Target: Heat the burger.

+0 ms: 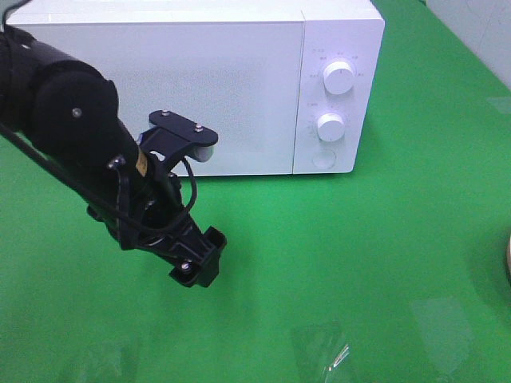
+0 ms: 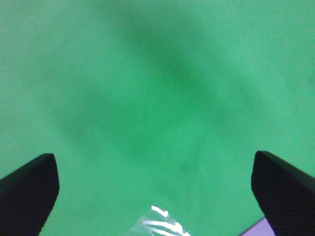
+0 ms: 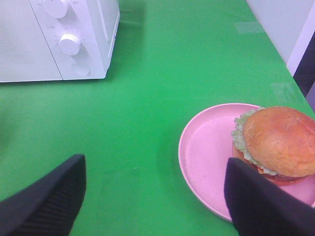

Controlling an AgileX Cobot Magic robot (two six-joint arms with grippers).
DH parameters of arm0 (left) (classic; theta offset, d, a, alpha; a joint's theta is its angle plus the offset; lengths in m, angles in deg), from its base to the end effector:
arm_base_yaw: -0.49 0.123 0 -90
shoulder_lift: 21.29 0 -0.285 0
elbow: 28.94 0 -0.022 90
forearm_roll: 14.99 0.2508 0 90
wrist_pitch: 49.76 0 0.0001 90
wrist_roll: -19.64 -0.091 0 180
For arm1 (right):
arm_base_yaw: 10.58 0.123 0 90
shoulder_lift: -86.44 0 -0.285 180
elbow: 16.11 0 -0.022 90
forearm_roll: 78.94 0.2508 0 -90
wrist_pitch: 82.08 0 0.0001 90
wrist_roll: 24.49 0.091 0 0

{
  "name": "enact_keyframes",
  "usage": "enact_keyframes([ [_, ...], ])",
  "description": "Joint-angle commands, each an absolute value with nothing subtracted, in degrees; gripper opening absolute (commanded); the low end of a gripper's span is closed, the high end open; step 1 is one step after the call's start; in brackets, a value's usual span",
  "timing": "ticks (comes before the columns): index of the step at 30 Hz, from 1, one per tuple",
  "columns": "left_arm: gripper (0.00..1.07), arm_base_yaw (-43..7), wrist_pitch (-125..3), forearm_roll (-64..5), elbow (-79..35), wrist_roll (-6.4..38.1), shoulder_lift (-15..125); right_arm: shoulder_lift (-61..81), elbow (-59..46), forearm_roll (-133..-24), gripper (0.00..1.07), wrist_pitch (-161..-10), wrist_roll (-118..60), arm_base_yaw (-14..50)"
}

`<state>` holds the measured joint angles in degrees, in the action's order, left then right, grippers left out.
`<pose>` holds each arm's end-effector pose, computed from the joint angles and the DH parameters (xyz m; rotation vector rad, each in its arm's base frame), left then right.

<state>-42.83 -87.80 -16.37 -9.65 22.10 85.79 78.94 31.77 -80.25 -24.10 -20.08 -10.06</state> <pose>0.2341 -0.2226 0.1768 0.9866 2.7189 -0.1772 -0.0052 -0.0018 0.2846 0.0678 1.9773 0.0289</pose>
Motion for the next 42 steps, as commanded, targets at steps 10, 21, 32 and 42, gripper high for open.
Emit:
enact_keyframes([
  [10,0.99,-32.00,-104.30,-16.48,-9.48,24.85,70.84,80.26,31.94,-80.20,0.76,-24.67,-20.25,-10.52],
  [21,0.99,-9.20,-114.33,-16.48,-9.48,18.89,59.32,80.26,31.94,-80.20,0.76,-24.67,-20.25,-10.52],
  [32,0.99,-4.27,-116.33,-16.48,1.92,17.23,43.16,80.26,31.94,-80.20,0.76,-24.67,-20.25,-10.52],
  [42,0.99,-4.27,-107.51,-14.53,16.99,17.18,26.72,80.26,31.94,-80.20,0.76,-24.67,-20.25,-10.52],
])
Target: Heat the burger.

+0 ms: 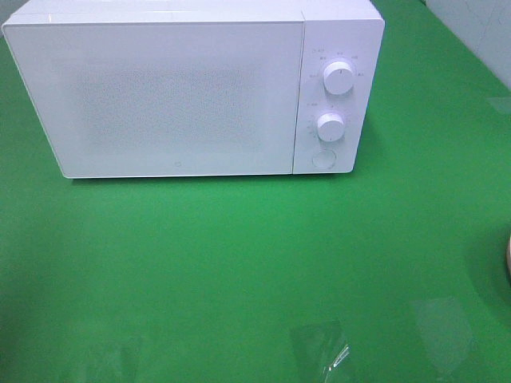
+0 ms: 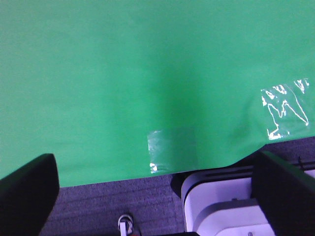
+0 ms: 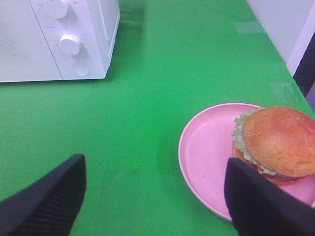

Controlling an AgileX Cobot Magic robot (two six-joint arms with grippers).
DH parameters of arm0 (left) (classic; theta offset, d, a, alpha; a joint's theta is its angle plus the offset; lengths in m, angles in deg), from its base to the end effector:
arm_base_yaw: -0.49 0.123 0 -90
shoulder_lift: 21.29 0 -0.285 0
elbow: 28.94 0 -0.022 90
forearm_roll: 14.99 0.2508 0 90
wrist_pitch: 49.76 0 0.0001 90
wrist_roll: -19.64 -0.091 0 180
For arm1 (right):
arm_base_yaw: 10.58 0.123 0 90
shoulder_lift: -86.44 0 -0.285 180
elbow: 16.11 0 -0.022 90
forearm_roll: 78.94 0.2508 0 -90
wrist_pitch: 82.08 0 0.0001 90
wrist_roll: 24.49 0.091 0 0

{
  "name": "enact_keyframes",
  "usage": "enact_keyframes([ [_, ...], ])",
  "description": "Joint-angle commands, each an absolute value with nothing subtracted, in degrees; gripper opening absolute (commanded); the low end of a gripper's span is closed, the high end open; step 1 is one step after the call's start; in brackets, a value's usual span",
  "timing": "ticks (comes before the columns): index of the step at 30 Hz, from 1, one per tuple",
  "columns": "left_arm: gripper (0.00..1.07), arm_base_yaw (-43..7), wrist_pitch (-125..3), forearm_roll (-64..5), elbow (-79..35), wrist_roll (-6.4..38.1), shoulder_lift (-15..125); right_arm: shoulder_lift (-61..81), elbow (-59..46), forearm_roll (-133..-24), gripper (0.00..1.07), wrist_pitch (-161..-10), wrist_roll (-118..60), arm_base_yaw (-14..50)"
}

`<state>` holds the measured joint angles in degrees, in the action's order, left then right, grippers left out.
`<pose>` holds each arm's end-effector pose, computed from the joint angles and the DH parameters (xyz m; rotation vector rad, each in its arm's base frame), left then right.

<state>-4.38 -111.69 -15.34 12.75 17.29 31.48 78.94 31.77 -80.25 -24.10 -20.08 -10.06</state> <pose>0.1152 -0.0103 0.2689 0.1695 2.7244 -0.0207 -0.0052 -0.0018 0.2846 0.0678 1.9773 0.0289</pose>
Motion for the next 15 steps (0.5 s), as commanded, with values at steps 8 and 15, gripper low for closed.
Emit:
enact_keyframes([
  [8,0.98,-4.27,-109.29,-14.99,19.63,17.18,14.97,80.26,31.94,-80.20,0.76,-24.67,-20.25,-10.52],
  [15,0.98,-4.67,-109.29,-15.45,19.63,17.58,6.04,80.26,31.94,-80.20,0.76,-24.67,-20.25,-10.52],
])
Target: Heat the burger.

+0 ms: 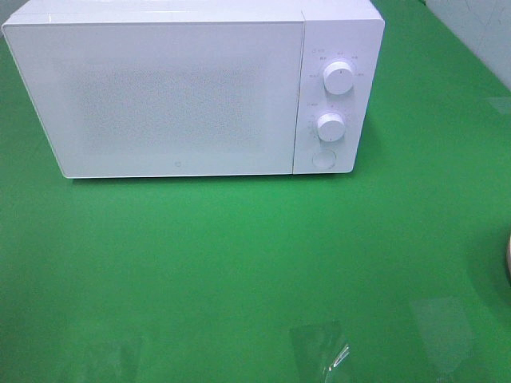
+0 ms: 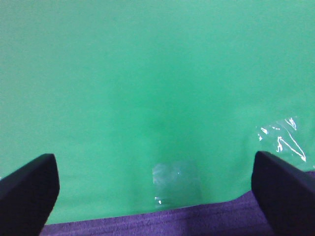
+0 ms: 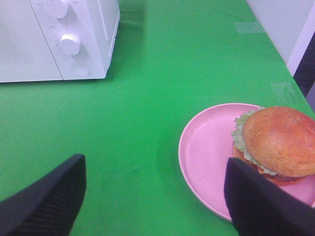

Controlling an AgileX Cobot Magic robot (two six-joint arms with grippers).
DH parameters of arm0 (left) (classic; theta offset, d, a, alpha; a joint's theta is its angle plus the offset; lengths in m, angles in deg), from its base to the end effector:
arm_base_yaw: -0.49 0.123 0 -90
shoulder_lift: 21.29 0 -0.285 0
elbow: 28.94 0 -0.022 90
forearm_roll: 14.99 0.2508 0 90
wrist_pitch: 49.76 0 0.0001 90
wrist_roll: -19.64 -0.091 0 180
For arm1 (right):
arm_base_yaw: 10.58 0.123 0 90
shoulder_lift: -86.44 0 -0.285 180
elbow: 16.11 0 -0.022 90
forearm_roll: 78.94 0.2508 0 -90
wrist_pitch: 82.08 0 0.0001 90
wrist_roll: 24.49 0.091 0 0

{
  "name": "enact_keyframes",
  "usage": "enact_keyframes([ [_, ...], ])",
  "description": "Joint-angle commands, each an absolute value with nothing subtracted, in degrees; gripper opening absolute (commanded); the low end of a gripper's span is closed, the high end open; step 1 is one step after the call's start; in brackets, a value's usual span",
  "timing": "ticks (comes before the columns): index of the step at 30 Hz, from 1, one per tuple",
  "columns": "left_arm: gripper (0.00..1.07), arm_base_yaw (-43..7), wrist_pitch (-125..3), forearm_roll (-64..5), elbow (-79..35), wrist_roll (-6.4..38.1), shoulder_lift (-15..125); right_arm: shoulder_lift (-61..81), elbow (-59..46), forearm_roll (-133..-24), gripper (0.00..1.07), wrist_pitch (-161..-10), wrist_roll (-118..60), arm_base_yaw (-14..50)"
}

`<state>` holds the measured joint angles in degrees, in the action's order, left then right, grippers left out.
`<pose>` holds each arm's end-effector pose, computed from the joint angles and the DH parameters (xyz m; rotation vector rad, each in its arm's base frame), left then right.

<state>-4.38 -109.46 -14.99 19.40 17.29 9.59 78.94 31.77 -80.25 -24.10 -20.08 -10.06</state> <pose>0.0572 -0.0049 0.2691 0.1527 2.4199 -0.0200 -0.0052 -0.0018 0.2846 0.0678 1.9773 0.0289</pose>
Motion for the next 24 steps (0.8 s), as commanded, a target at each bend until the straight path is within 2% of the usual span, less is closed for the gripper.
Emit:
enact_keyframes([
  [1,0.98,-4.67,-109.17,-15.80,19.63,17.63,3.23,80.26,31.94,-80.20,0.76,-24.67,-20.25,-10.52],
  [6,0.98,-4.10,-109.17,-15.85,19.63,17.63,-2.39,80.26,31.94,-80.20,0.76,-24.67,-20.25,-10.52],
  [10,0.98,-0.89,-109.17,-15.85,19.63,17.58,-11.50,80.26,31.94,-80.20,0.76,-24.67,-20.25,-10.52],
  [14,0.98,-0.14,-109.17,-15.85,19.63,17.63,-15.62,80.26,31.94,-80.14,0.76,-24.67,-20.25,-10.52],
  [24,0.98,-0.14,-109.17,-16.20,19.69,17.63,-15.22,79.69,31.94,-79.85,0.76,-24.67,-20.25,-10.52],
])
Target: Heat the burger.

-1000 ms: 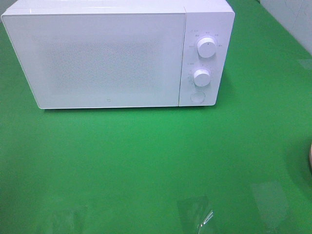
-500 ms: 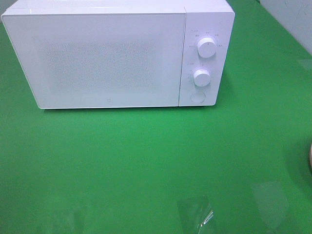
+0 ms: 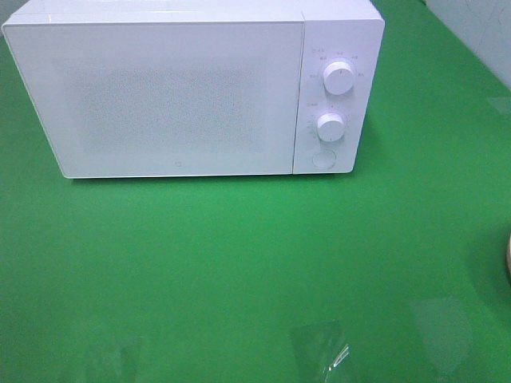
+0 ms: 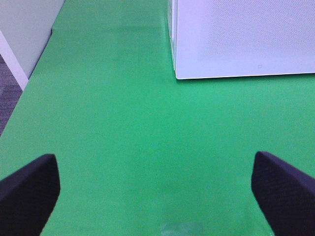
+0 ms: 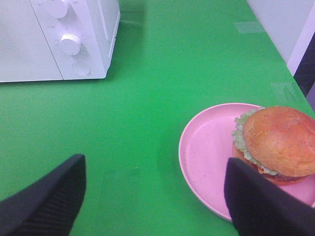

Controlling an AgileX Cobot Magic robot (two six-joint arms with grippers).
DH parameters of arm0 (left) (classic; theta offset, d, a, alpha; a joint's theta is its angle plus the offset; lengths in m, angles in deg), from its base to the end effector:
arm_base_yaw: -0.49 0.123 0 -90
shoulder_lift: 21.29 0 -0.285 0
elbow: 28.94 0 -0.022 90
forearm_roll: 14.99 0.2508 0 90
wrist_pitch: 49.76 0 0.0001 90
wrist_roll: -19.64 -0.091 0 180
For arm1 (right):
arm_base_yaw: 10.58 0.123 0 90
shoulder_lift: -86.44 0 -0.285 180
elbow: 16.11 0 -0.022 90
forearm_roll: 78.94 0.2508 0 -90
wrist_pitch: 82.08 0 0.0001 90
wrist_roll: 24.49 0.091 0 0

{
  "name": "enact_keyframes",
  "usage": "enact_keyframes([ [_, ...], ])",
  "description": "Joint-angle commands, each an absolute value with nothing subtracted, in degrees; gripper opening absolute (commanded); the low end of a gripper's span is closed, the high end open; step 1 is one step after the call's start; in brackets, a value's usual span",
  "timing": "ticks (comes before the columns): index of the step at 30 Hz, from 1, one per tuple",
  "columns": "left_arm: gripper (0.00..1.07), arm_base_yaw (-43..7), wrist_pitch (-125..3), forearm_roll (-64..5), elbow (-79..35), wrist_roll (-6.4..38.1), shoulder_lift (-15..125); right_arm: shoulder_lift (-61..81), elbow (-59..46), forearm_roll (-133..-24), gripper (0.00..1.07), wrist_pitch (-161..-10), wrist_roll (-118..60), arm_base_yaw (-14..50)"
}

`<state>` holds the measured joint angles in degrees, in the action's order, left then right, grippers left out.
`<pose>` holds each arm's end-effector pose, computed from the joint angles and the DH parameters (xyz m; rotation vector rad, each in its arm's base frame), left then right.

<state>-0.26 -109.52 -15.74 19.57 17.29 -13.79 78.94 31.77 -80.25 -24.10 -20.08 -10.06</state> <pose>-0.0050 -0.0010 0.2790 0.0552 2.0197 0.0021 -0.0052 -0.0018 0.2846 0.0678 1.9773 0.0289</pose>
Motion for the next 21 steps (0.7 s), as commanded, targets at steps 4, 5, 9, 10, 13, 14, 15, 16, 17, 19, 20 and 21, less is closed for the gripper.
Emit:
enact_keyframes([
  [4,0.98,-0.14,-109.17,-16.20,19.69,17.63,-15.22,79.69,31.94,-79.85,0.76,-24.67,-20.25,-10.52],
  [5,0.98,-0.14,-109.17,-16.20,19.69,17.63,-15.22,79.69,31.94,-79.85,0.76,-24.67,-20.25,-10.52],
  [9,0.98,-0.14,-109.17,-16.20,19.69,17.63,-15.22,79.69,31.94,-79.85,0.76,-24.67,-20.25,-10.52],
  [10,0.98,-0.14,-109.17,-16.20,19.69,17.63,-15.22,79.69,31.94,-79.85,0.76,-24.67,-20.25,-10.52],
  [13,0.98,-0.14,-109.17,-16.20,19.69,17.63,-15.16,79.69,31.94,-79.85,0.76,-24.67,-20.25,-10.52],
  [14,0.98,-0.14,-109.17,-16.20,19.69,17.63,-15.16,79.69,31.94,-79.85,0.76,-24.67,-20.25,-10.52],
  [15,0.98,-0.14,-109.17,-16.20,19.69,17.63,-15.16,79.69,31.94,-79.85,0.76,-24.67,-20.25,-10.52],
  [16,0.98,-0.14,-109.17,-16.20,19.69,17.63,-15.16,79.69,31.94,-79.85,0.76,-24.67,-20.25,-10.52],
  [17,0.98,-0.14,-109.17,-16.20,19.69,17.63,-15.16,79.69,31.94,-79.85,0.76,-24.67,-20.25,-10.52],
  [19,0.98,-0.14,-109.17,-16.20,19.69,17.63,-15.16,79.69,31.94,-79.85,0.76,-24.67,-20.25,-10.52],
  [20,0.98,-0.14,-109.17,-16.20,19.69,17.63,-15.16,79.69,31.94,-79.85,0.76,-24.67,-20.25,-10.52],
  [21,0.98,-0.14,-109.17,-16.20,19.69,17.63,-15.16,79.69,31.94,-79.85,0.76,-24.67,-20.25,-10.52],
])
